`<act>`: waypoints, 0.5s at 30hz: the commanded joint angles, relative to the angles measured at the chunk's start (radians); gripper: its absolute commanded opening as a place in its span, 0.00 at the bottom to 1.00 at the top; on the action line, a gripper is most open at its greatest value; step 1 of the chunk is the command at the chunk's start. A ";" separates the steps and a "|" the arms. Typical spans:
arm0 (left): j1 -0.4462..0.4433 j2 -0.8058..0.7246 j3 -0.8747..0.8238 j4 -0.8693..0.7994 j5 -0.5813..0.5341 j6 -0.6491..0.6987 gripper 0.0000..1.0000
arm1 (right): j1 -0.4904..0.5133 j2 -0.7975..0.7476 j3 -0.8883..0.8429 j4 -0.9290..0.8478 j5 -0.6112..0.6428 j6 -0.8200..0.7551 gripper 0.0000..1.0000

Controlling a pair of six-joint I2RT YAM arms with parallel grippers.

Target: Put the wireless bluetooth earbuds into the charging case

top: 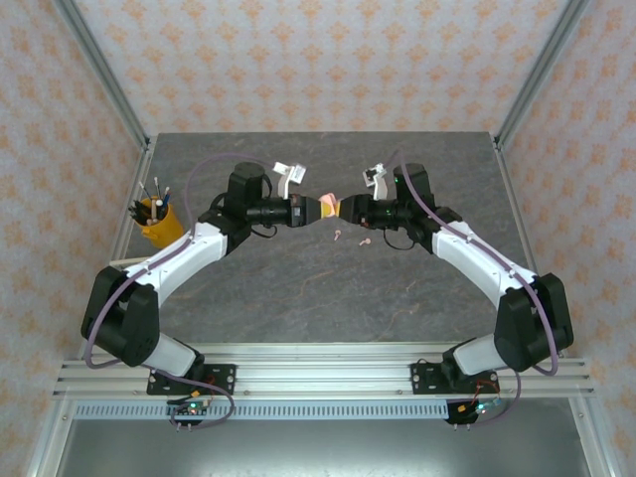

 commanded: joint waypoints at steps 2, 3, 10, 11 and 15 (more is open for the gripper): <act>-0.016 0.017 0.039 0.002 0.037 0.015 0.00 | -0.001 0.024 0.047 -0.011 -0.025 -0.035 0.36; -0.018 0.019 0.042 -0.001 0.039 0.019 0.00 | -0.001 0.031 0.053 -0.019 -0.021 -0.043 0.36; -0.026 0.022 0.051 -0.033 0.063 0.038 0.00 | -0.001 0.065 0.086 -0.055 0.009 -0.080 0.32; -0.026 0.020 0.051 -0.038 0.065 0.041 0.00 | -0.001 0.069 0.089 -0.054 0.012 -0.080 0.32; -0.028 0.014 0.049 -0.059 0.073 0.055 0.00 | -0.003 0.080 0.098 -0.051 0.021 -0.079 0.30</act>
